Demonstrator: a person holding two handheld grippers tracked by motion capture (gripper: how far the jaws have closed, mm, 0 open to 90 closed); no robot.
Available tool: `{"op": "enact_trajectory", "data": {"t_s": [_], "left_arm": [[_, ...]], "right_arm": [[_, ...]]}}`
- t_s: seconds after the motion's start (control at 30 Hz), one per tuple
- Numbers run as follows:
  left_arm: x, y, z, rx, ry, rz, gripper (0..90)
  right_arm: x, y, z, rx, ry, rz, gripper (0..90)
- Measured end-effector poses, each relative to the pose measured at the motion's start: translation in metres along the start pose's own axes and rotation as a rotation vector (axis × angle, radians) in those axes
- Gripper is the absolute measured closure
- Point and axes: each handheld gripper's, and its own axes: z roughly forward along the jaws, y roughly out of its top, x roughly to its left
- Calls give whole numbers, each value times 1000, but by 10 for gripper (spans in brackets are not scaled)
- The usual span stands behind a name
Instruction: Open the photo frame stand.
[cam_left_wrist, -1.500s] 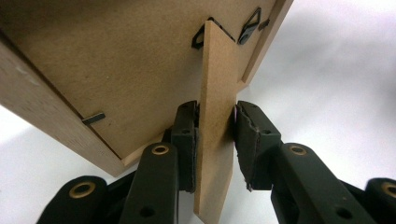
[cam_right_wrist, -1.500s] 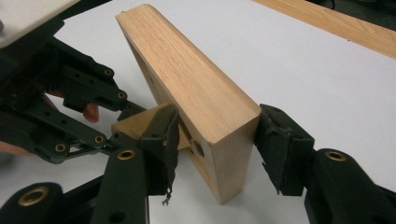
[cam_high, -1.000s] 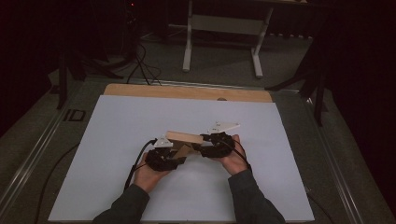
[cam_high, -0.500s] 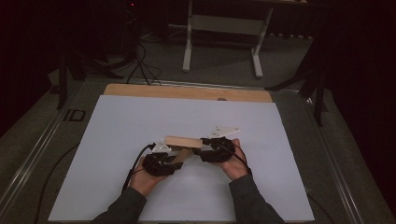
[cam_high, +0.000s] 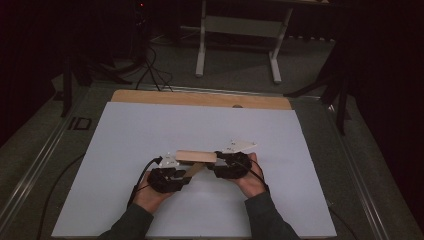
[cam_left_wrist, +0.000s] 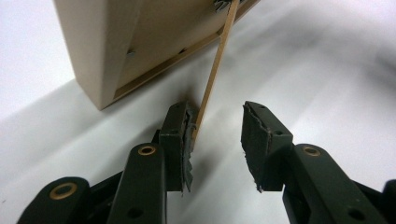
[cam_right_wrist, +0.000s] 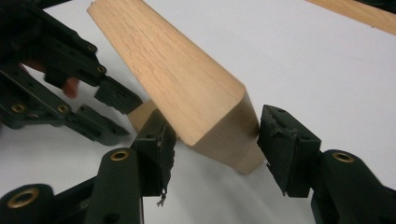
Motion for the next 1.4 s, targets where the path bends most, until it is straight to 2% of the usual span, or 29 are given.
{"op": "enact_trajectory", "data": {"t_s": [0.13,0.23,0.5,0.7,1.0,1.2,1.4], "left_arm": [[0,-2,-3,-11,7,-6,618],[-2,-2,-5,-11,20,6,607],[-8,-1,-6,-1,58,61,587],[-8,1,-8,-10,65,68,584],[-11,3,-10,-12,74,96,583],[-12,3,-12,-18,80,106,583],[-13,4,-14,-25,86,110,583]], "right_arm": [[1,-1,-1,3,-6,-9,453],[1,-2,-3,-7,-5,-4,449],[3,-4,-7,-23,0,-5,429],[2,-6,-7,-20,-5,-8,400],[1,-5,-12,-41,11,19,347],[1,-3,-15,-47,21,20,355],[0,0,-21,-69,8,29,374]]}}
